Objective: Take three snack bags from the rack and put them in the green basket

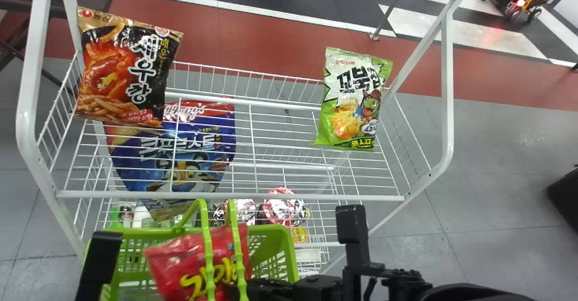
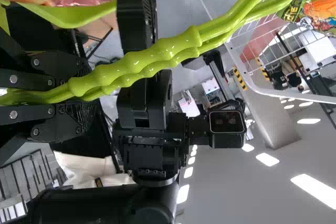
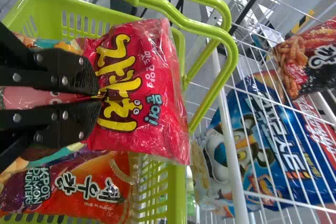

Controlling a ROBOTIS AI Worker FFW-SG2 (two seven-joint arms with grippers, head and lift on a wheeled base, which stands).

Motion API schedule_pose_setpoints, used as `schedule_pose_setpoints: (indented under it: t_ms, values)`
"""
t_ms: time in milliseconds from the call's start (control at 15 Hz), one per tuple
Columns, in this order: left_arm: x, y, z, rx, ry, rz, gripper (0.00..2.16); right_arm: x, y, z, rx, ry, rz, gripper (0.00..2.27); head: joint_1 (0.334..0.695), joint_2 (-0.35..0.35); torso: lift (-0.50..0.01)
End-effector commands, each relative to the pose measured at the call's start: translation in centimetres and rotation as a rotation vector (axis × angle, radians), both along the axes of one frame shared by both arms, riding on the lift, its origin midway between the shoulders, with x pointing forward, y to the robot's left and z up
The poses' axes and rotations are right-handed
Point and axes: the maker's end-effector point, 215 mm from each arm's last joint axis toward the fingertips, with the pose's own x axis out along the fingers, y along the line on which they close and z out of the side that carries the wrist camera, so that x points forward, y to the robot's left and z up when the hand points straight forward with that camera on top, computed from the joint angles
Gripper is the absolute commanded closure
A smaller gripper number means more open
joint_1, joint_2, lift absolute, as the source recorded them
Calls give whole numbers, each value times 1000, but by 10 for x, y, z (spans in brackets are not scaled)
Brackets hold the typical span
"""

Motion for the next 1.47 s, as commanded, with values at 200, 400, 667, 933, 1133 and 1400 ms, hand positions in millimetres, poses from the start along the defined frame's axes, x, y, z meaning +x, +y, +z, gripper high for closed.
schedule_pose_setpoints:
  t_ms: [200,400,667,933,1133,1400]
  values:
    - [-4,-5,-1,4,-2,-14,1636,6,-24,-13,-72,8,-30,49,695,-350,-11]
    - [-7,-8,-2,10,-2,-24,1636,18,-46,-13,-114,-56,-74,49,695,-350,-11]
    - [-9,-9,-2,12,1,-26,1636,61,-99,12,-159,-218,-200,49,695,-350,-11]
    - [-12,-12,-1,12,-2,-32,1636,148,-161,88,-229,-607,-379,49,695,-350,-11]
    - [-12,-13,-1,13,-1,-34,1636,203,-185,109,-255,-705,-453,49,695,-350,-11]
    - [-14,-12,-3,17,5,-33,1636,275,-225,121,-415,-806,-599,53,695,-350,-11]
